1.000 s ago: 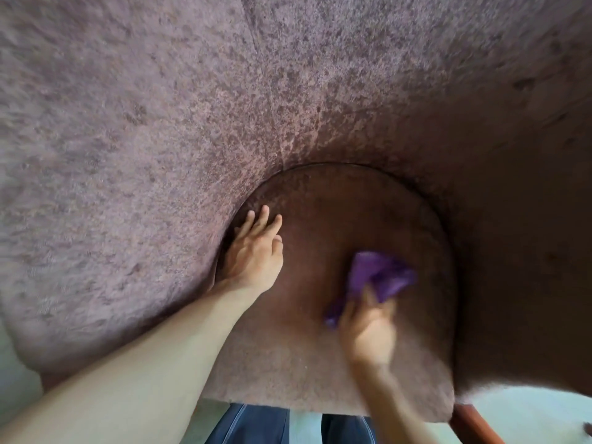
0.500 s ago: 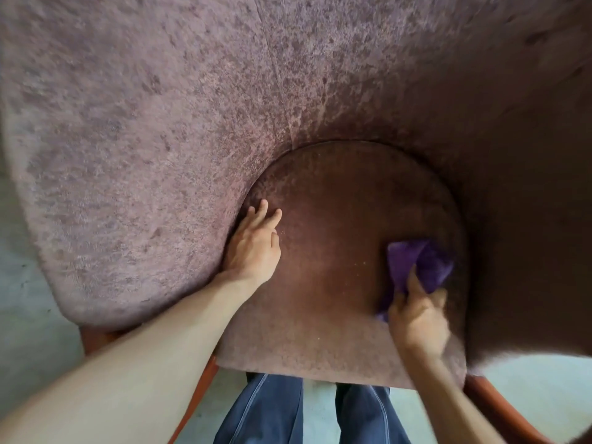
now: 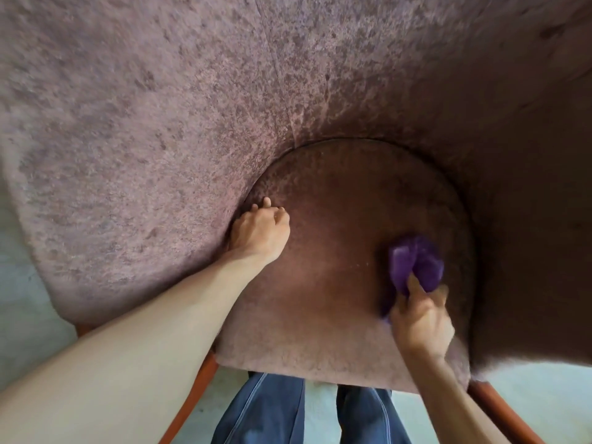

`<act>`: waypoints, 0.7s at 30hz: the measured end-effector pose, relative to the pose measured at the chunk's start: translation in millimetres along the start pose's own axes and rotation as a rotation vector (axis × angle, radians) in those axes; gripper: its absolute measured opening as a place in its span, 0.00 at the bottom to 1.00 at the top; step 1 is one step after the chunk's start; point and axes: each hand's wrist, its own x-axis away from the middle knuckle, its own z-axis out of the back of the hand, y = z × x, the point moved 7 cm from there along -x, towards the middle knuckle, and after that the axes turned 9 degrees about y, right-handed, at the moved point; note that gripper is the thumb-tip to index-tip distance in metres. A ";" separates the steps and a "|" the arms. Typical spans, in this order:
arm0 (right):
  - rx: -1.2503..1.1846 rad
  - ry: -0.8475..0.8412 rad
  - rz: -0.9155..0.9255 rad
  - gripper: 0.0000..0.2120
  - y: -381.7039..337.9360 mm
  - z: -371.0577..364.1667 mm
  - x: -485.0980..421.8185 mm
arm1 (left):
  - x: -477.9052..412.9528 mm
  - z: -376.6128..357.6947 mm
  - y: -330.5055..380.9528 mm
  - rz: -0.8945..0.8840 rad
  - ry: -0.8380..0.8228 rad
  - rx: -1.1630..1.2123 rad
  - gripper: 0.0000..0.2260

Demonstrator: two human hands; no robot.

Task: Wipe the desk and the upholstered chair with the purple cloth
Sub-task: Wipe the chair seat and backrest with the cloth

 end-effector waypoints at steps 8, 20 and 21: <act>-0.128 -0.548 0.454 0.17 -193.7 -80.7 135.9 | -26.7 17.1 2.0 0.227 -0.109 0.118 0.31; -0.104 -0.214 0.217 0.23 -196.8 -47.2 27.4 | -45.3 19.4 8.4 0.327 -0.130 0.335 0.37; -0.066 -0.335 0.347 0.27 -208.4 -56.6 62.2 | -45.8 20.2 9.6 0.318 -0.126 0.331 0.37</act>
